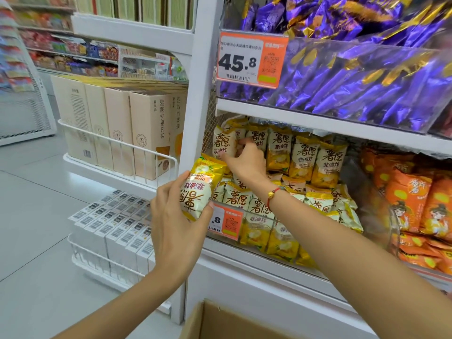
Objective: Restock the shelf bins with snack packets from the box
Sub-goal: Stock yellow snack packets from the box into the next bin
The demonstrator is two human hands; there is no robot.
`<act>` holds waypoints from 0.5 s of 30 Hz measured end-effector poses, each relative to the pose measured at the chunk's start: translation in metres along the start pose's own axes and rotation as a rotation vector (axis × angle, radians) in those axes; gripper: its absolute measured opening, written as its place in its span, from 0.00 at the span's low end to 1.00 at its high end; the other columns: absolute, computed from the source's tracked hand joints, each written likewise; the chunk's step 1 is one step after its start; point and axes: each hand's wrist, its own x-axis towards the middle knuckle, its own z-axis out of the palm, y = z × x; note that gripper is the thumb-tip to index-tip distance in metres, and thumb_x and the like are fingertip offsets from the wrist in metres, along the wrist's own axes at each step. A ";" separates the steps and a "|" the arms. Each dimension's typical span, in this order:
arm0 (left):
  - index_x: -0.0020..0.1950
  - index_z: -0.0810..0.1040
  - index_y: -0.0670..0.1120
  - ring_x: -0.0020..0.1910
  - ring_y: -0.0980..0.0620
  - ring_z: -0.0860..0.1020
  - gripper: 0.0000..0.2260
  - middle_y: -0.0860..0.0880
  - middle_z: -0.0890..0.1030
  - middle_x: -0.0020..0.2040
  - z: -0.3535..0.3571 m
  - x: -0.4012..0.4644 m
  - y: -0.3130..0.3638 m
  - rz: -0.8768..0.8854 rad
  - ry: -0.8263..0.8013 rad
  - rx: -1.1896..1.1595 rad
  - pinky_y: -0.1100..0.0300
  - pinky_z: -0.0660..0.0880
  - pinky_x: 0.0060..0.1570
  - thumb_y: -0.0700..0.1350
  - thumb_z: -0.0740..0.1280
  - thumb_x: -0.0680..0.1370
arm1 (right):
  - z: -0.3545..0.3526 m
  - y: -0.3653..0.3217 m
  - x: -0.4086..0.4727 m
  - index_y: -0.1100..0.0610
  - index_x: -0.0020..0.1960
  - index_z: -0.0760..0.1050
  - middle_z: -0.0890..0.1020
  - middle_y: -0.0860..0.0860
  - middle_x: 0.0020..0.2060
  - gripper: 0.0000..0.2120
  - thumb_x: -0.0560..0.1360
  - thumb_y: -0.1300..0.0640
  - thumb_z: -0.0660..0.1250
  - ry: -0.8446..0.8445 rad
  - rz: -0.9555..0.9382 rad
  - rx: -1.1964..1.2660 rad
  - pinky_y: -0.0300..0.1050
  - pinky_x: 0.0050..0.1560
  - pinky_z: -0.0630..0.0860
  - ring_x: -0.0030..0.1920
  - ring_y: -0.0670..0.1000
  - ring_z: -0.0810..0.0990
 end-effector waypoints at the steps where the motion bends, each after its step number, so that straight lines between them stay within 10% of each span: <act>1: 0.72 0.67 0.56 0.62 0.55 0.66 0.30 0.55 0.69 0.62 -0.001 0.000 0.000 0.010 0.003 -0.001 0.59 0.63 0.53 0.51 0.73 0.72 | -0.001 -0.001 0.002 0.56 0.60 0.72 0.80 0.53 0.51 0.25 0.71 0.41 0.72 0.012 0.026 0.028 0.49 0.50 0.77 0.53 0.56 0.79; 15: 0.72 0.67 0.56 0.60 0.58 0.64 0.29 0.56 0.68 0.61 -0.006 0.005 -0.004 0.001 0.023 0.006 0.75 0.59 0.43 0.50 0.73 0.73 | 0.003 0.011 0.022 0.58 0.60 0.75 0.82 0.54 0.51 0.27 0.72 0.39 0.69 -0.175 0.111 0.050 0.55 0.54 0.79 0.51 0.57 0.82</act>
